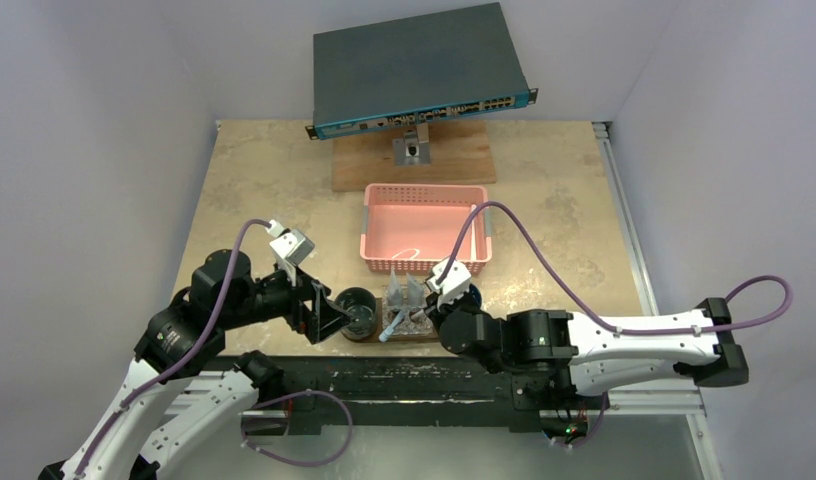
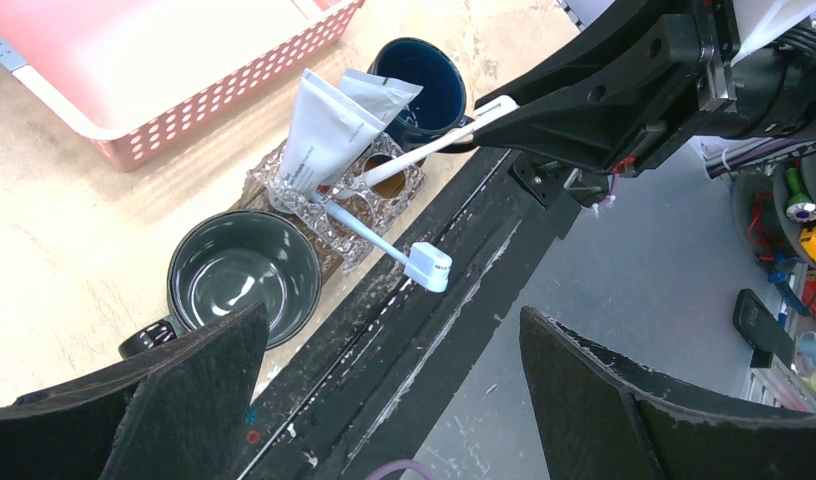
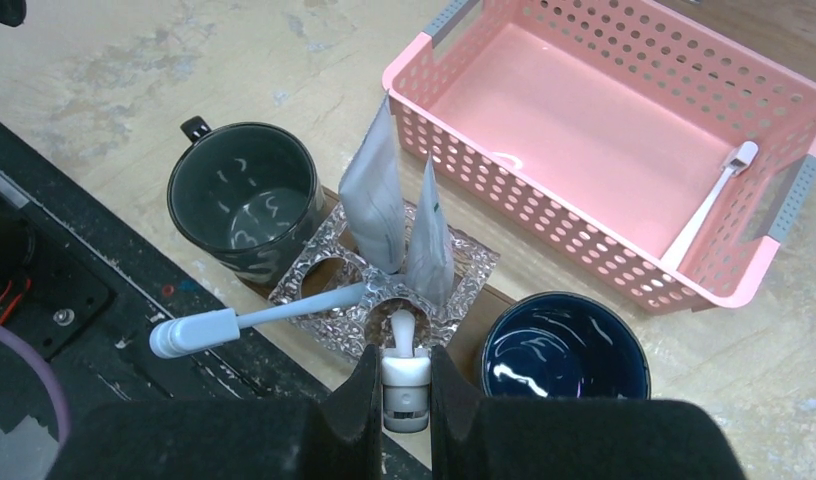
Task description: Prepare toiletry sets of a toothbrush and toothpaste on the tray
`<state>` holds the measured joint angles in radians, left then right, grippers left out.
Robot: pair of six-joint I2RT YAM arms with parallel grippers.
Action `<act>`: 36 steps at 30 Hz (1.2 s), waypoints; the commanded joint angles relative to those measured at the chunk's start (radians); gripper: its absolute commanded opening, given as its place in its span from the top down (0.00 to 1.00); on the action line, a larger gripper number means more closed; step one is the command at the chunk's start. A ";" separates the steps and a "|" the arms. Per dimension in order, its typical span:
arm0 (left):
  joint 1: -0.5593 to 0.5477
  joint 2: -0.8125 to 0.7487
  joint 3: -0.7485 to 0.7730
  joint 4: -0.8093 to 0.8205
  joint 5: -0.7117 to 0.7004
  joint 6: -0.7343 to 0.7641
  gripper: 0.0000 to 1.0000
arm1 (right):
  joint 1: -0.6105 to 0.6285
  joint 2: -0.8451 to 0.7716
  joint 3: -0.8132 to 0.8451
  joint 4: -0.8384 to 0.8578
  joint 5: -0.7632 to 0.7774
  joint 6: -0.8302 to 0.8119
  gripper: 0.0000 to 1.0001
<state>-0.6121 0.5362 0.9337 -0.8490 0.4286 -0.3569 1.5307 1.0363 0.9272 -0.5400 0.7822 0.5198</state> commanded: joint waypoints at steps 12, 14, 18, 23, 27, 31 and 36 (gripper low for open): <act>-0.001 0.008 -0.007 0.041 -0.012 -0.012 0.05 | 0.004 -0.038 -0.100 0.185 0.092 0.034 1.00; 0.000 0.010 -0.006 0.042 -0.012 -0.011 0.05 | 0.004 -0.041 -0.109 0.197 0.094 0.033 1.00; -0.002 0.014 -0.004 0.044 -0.010 -0.010 0.05 | 0.004 -0.047 -0.133 0.221 0.099 0.033 1.00; -0.001 0.016 -0.005 0.046 -0.008 -0.011 0.05 | 0.006 -0.063 -0.162 0.248 0.100 0.033 1.00; -0.001 0.016 -0.009 0.047 -0.006 -0.013 0.05 | 0.007 -0.065 -0.171 0.247 0.095 0.032 1.00; -0.002 0.018 -0.012 0.051 -0.004 -0.014 0.05 | 0.013 -0.066 -0.174 0.243 0.082 0.026 1.00; -0.002 0.022 -0.011 0.054 -0.001 -0.016 0.05 | 0.021 -0.076 -0.175 0.237 0.072 0.025 0.96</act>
<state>-0.6121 0.5507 0.9306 -0.8368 0.4225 -0.3576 1.5414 0.9833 0.7631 -0.3210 0.8463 0.5343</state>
